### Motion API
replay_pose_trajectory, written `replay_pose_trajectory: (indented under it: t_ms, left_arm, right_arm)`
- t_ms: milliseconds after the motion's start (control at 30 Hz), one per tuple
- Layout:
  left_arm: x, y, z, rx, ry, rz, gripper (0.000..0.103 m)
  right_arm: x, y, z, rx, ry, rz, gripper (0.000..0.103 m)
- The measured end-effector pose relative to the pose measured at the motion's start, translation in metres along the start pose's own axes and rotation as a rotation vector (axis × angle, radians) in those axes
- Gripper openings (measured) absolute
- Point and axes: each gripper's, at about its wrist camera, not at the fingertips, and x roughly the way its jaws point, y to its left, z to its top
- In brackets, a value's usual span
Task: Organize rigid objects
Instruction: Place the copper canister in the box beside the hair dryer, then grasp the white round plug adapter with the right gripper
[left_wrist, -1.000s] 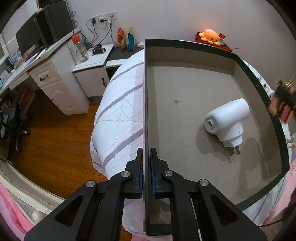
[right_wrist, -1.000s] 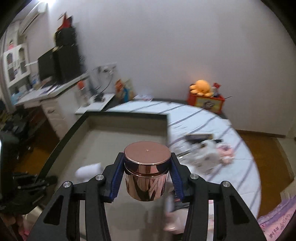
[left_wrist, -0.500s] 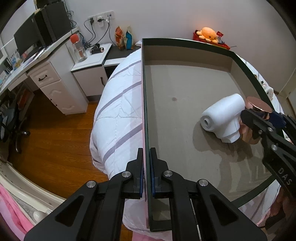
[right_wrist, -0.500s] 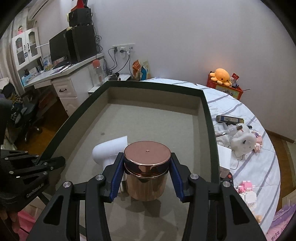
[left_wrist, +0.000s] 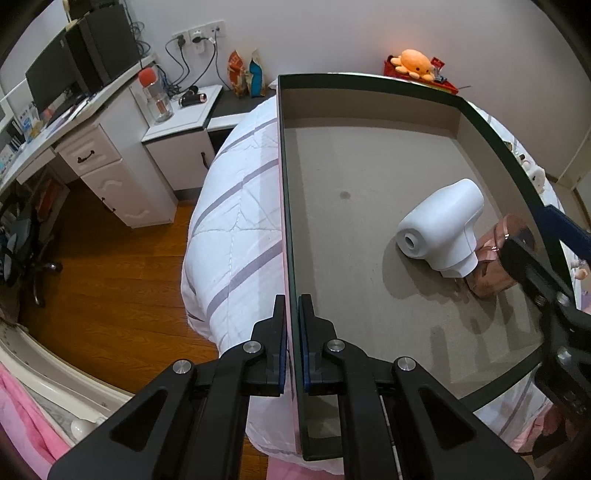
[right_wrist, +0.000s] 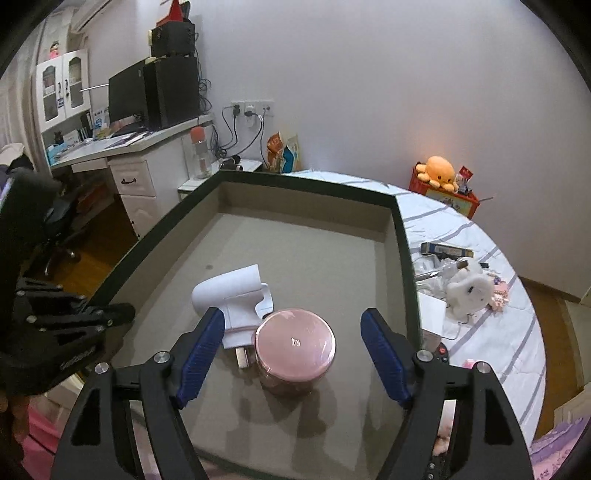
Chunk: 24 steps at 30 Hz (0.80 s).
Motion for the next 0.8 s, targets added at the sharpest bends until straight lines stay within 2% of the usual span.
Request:
replay_pose_trajectory:
  t_ms: [100, 233, 500, 800]
  left_arm:
    - [0.0, 0.001, -0.001, -0.003, -0.002, -0.001, 0.005]
    - [0.0, 0.0, 0.0, 0.001, 0.0, 0.006, 0.005]
    - [0.001, -0.001, 0.001, 0.001, 0.0, 0.01, 0.005]
    - [0.001, -0.001, 0.002, 0.003, -0.001, 0.013, 0.005]
  right_arm:
    - [-0.017, -0.015, -0.001, 0.027, -0.047, -0.029, 0.078]
    - [-0.037, -0.057, -0.003, 0.086, -0.077, -0.138, 0.078]
    - [-0.032, -0.13, -0.011, 0.202, -0.028, -0.254, 0.078]
    - [-0.009, -0.175, -0.026, 0.289, 0.034, -0.276, 0.078]
